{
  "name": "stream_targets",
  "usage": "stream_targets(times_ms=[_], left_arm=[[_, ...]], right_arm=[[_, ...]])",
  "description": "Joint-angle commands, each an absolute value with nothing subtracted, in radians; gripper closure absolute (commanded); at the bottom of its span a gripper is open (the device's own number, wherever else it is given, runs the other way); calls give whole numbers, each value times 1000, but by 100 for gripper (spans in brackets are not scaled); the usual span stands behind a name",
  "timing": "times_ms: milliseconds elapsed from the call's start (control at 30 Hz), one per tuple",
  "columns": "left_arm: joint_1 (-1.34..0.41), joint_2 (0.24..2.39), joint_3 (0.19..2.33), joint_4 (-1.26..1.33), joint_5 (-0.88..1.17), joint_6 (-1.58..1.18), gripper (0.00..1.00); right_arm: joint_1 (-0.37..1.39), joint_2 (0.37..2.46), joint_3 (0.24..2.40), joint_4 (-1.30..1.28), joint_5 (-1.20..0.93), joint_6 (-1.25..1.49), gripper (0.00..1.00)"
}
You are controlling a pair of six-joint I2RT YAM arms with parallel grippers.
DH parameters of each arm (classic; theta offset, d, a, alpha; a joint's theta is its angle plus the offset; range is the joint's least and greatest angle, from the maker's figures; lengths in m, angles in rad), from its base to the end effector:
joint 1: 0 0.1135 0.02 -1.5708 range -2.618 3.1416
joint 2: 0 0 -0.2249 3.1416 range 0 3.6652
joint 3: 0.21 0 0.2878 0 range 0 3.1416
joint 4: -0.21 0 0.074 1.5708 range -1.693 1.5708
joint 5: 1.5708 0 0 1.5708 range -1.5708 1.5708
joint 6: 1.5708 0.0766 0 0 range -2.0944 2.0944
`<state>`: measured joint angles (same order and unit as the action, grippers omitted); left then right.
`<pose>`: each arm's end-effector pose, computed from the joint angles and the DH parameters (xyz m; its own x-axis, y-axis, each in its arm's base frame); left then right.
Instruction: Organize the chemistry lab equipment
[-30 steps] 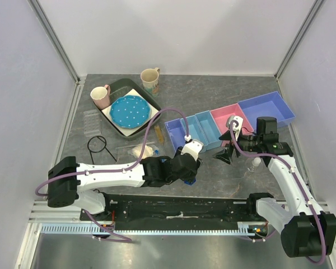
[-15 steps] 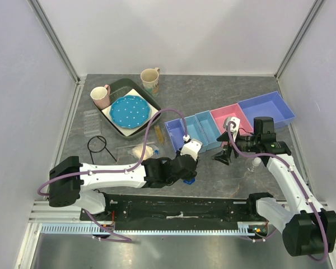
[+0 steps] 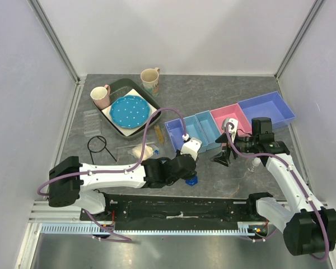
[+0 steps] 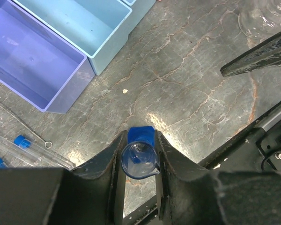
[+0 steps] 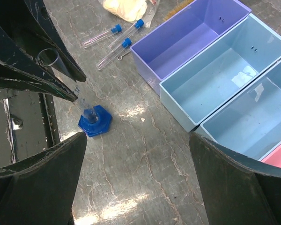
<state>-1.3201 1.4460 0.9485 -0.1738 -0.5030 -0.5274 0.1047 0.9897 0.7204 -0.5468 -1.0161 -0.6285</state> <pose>0.1297 -0.3575 0.1673 -0.5134 0.2273 -0.8275 0.5749 0.8070 -0.1350 0.2539 0.0922 0.2011 -0.2132 -0.3338 -0.9182 -0.9390 0.3297 0.0981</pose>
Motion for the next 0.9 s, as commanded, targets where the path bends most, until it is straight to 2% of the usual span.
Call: stream_targets(times_ms=[0, 167, 400, 633, 767, 867], left_arm=[[-1319, 1390, 972, -123, -474, -578, 83], [-1261, 1339, 989, -120, -370, -653, 83], [-1137, 1263, 882, 70, -157, -758, 84], [-1108, 1290, 891, 143, -71, -792, 84], [-1108, 1310, 891, 176, -48, -813, 84], [-1109, 1330, 896, 186, -54, -816, 84]], right_arm=[[117, 992, 724, -560, -1065, -682, 2], [135, 1011, 744, -673, -1169, -782, 2], [169, 1045, 756, -722, -1265, -815, 2], [216, 1075, 750, -684, -1287, -779, 2], [230, 1071, 730, -585, -1269, -663, 2], [244, 1074, 723, -528, -1261, -585, 5]])
